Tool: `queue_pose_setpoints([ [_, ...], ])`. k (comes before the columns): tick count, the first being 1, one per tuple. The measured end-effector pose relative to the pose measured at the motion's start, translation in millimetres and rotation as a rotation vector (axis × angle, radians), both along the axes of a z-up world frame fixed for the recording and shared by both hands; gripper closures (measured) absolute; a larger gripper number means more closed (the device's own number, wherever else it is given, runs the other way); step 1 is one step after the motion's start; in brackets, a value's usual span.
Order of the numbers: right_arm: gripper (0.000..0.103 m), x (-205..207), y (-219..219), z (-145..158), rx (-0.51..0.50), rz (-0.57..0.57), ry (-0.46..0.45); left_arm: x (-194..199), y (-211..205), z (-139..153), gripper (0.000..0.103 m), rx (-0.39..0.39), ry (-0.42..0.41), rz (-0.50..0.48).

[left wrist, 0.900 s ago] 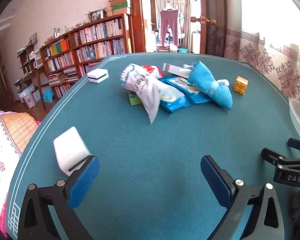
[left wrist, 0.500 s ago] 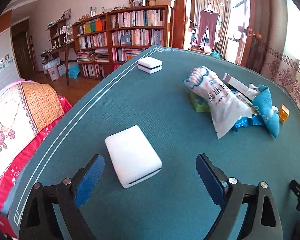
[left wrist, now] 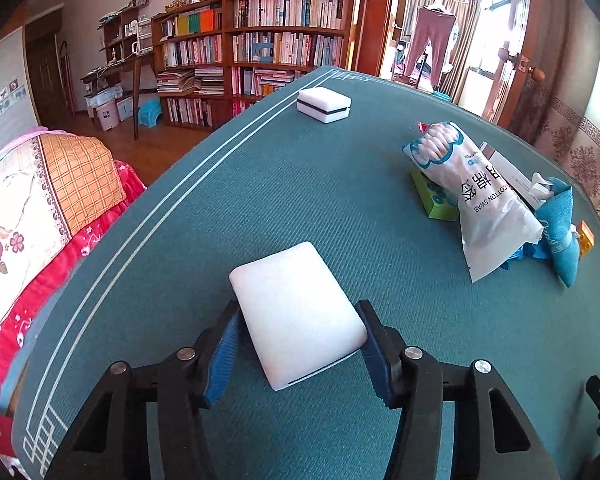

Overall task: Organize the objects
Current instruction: 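Grasp the white eraser block with the left gripper and lift it, then grasp the blue towel with the right gripper while the left gripper holds the eraser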

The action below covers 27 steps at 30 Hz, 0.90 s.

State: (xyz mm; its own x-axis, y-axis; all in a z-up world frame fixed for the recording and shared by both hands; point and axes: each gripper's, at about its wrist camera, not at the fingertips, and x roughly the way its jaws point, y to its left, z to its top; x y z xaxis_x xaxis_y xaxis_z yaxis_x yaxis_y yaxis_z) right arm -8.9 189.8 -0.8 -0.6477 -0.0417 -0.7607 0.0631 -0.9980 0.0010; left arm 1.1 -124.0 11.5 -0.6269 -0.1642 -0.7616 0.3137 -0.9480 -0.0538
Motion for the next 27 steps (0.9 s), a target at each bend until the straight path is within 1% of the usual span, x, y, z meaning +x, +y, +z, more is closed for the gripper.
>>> queue_pose_setpoints([
  [4, 0.000, 1.3, 4.3, 2.2, -0.038, -0.002, 0.012, -0.4, 3.0, -0.4, 0.047, -0.012, 0.008, -0.023],
  [9, 0.003, -2.7, 0.7, 3.8, -0.048, 0.023, 0.010, 0.1, 8.0, 0.9, 0.047, -0.039, 0.022, -0.045],
  [12, 0.004, -11.9, -6.7, 7.0, -0.042, 0.059, 0.005, 0.2, 7.4, 0.4, 0.047, -0.040, 0.018, -0.047],
  [16, 0.005, -32.6, -12.3, 17.1, -0.039, 0.084, 0.020, -1.3, 7.8, -0.6, 0.047, -0.041, 0.012, -0.048],
  [19, 0.007, -48.0, -14.7, 27.8, -0.077, 0.103, 0.050, -2.8, 9.2, -1.6, 0.047, -0.043, 0.004, -0.052],
  [22, 0.007, -60.7, -23.2, 38.1, -0.135, 0.151, 0.091, -2.8, 9.3, -1.8, 0.047, -0.044, 0.004, -0.052],
  [24, 0.007, -67.9, -33.5, 42.4, -0.141, 0.191, 0.123, -3.0, 9.6, -1.7, 0.047, -0.043, 0.004, -0.052],
  [27, 0.007, -76.0, -53.3, 47.6, -0.120, 0.263, 0.188, -3.6, 10.4, -1.6, 0.047, -0.040, 0.003, -0.054],
])
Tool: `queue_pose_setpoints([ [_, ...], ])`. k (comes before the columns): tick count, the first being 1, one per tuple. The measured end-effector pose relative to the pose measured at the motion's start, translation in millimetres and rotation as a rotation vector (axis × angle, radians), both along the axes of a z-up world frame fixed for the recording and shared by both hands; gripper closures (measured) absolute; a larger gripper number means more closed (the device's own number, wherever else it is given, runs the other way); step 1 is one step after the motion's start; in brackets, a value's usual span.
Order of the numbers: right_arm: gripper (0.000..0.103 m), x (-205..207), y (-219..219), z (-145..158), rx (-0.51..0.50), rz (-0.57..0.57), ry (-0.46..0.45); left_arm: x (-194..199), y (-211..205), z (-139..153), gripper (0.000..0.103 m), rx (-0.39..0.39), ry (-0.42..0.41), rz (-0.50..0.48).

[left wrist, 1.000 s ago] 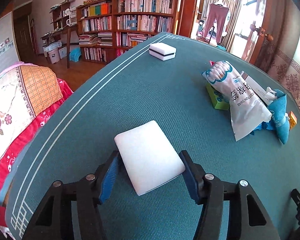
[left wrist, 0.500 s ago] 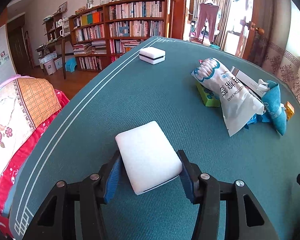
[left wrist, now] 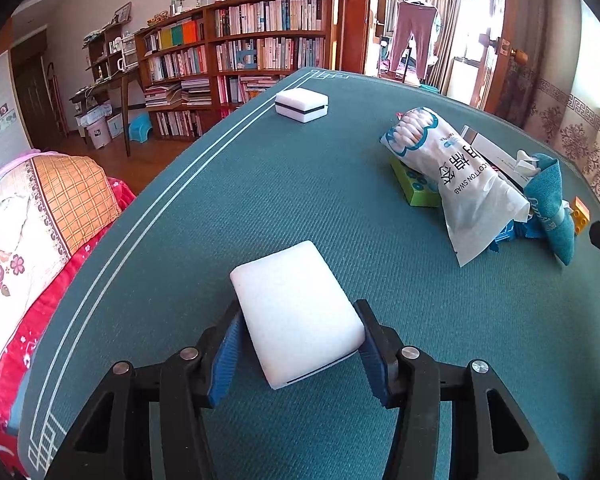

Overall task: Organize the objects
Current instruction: 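Grasp the blue towel with the right gripper while the left gripper holds the eraser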

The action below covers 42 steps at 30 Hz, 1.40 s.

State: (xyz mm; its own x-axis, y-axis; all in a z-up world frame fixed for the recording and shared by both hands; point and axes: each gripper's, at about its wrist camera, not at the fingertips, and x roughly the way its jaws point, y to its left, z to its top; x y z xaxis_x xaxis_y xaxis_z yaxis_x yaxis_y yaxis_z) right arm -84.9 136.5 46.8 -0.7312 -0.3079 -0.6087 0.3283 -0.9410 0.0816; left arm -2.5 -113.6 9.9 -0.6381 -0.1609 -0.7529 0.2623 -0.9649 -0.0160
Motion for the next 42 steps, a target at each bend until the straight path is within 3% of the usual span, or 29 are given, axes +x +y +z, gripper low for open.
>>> queue_pose_setpoints([
  [6, 0.007, -12.4, -29.1, 5.9, 0.054, 0.116, 0.099, 0.0, 0.4, -0.4, 0.046, 0.002, -0.001, 0.000],
  [13, 0.022, -32.7, -34.1, -6.0, 0.094, 0.193, 0.060, -0.1, 0.4, -0.5, 0.046, 0.002, -0.001, 0.000],
  [17, 0.027, -42.0, -30.1, -16.3, 0.088, 0.184, 0.015, 0.0, 0.4, -0.4, 0.046, 0.002, -0.001, 0.000],
  [24, 0.047, -39.1, -26.9, -16.9, 0.098, 0.151, -0.008, -0.1, 0.6, -0.2, 0.045, 0.002, -0.001, 0.000],
  [25, 0.053, -37.8, -26.9, -16.7, 0.107, 0.139, -0.006, -0.1, 0.5, -0.1, 0.045, 0.002, -0.001, 0.000],
  [30, 0.063, -30.8, -20.4, -11.1, 0.070, 0.107, -0.005, -0.2, 1.2, 0.1, 0.045, 0.000, -0.002, 0.000],
  [38, 0.060, -33.5, -24.9, -9.4, 0.088, 0.130, 0.009, -0.2, 0.9, 0.3, 0.045, 0.001, -0.002, 0.000],
  [40, 0.041, -37.3, -30.3, -10.4, 0.111, 0.143, 0.018, -0.2, 0.9, 0.3, 0.045, 0.001, -0.002, 0.000],
  [42, 0.032, -40.6, -37.2, -13.4, 0.130, 0.173, 0.018, -0.2, 1.0, 0.3, 0.045, 0.001, -0.002, 0.000],
])
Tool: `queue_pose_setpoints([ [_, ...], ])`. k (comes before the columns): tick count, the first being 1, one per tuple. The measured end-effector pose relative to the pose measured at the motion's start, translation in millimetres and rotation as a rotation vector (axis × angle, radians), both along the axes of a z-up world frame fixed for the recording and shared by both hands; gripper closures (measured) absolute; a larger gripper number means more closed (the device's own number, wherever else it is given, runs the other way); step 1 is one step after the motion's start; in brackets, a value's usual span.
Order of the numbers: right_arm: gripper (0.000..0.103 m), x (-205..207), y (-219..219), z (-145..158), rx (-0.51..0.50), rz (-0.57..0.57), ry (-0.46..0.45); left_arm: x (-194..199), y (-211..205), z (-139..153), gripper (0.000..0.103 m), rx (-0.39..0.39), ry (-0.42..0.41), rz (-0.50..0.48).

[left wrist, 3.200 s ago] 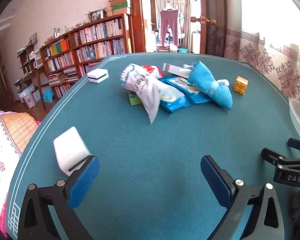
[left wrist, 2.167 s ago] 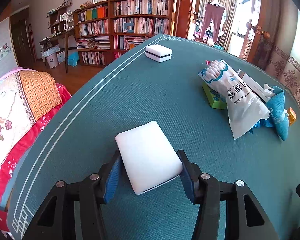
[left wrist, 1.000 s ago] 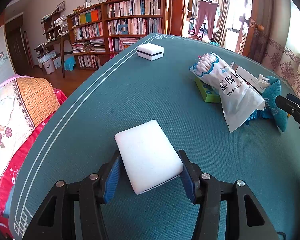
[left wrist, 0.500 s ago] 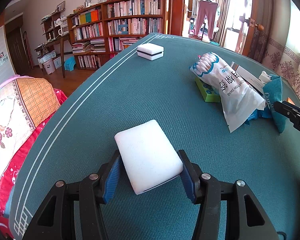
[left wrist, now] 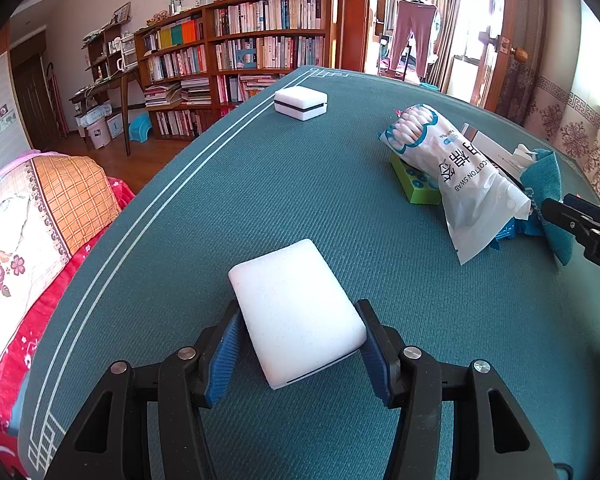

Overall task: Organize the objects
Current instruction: 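Grasp the blue towel with the right gripper while the left gripper holds the eraser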

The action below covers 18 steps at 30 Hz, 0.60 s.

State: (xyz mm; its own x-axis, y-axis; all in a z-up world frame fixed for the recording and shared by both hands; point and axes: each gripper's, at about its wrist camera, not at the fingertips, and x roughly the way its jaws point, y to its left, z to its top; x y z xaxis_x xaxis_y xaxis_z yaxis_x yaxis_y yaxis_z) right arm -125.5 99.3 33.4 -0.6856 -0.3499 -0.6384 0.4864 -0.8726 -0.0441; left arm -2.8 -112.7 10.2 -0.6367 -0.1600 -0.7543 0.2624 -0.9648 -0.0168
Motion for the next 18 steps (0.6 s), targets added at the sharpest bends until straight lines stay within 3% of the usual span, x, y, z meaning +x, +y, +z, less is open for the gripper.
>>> queue_pose_setpoints([
  [5, 0.033, -8.0, -5.5, -8.3, 0.031, 0.006, -0.016, 0.0, 0.3, 0.2, 0.045, 0.000, 0.000, 0.000],
  [7, 0.049, -9.6, -0.9, -7.9, 0.017, -0.011, -0.025, -0.1, 0.4, 0.2, 0.045, 0.000, 0.000, 0.000],
  [10, 0.058, -6.4, 2.0, -5.6, 0.003, -0.007, -0.035, -0.1, 0.4, 0.3, 0.045, 0.000, 0.000, 0.000],
  [18, 0.061, 28.3, 14.5, 4.7, -0.055, -0.031, -0.038, 2.0, -0.2, -0.7, 0.045, 0.022, 0.012, -0.006],
])
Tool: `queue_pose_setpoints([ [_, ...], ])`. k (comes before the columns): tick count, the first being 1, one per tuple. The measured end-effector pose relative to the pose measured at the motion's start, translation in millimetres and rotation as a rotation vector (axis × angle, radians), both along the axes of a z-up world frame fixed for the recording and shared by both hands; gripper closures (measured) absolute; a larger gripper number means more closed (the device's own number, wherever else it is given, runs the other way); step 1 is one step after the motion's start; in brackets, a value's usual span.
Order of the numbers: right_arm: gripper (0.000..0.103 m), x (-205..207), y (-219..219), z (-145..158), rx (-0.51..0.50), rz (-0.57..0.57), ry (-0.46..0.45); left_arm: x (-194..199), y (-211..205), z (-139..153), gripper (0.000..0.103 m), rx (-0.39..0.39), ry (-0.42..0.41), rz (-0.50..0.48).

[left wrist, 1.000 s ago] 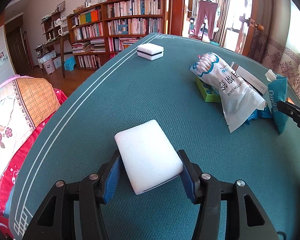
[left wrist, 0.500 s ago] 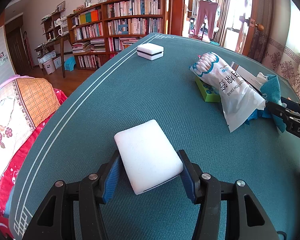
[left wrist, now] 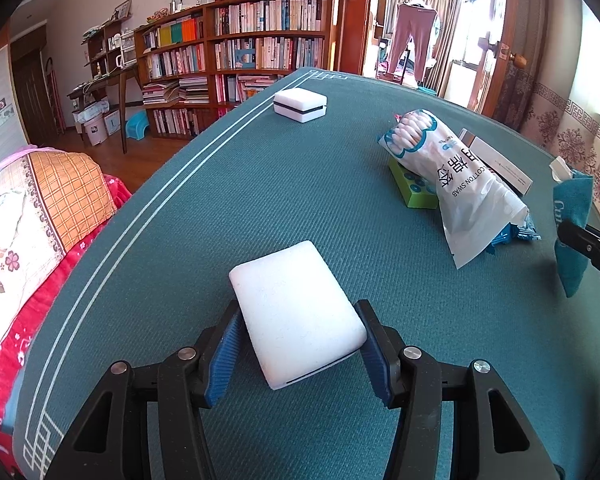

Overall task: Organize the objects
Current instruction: 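Grasp the blue towel with the right gripper while the left gripper holds the eraser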

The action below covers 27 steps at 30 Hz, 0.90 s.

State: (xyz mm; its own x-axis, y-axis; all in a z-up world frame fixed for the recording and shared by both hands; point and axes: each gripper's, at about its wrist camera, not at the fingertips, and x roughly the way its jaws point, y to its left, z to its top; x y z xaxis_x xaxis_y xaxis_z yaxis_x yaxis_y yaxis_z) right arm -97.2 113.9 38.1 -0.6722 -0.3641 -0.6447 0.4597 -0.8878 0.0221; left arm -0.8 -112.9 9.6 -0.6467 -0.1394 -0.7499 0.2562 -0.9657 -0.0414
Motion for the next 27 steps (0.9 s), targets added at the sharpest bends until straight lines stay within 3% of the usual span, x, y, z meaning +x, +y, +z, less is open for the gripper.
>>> queue_pose_setpoints([
  [11, 0.060, 52.1, 48.1, 8.2, -0.111, -0.058, -0.046, 8.0, 18.3, 11.0, 0.045, 0.013, 0.050, -0.106],
  [27, 0.060, 111.1, 136.4, 29.0, -0.139, -0.248, -0.020, 13.1, 73.6, 26.2, 0.045, -0.010, 0.073, -0.274],
])
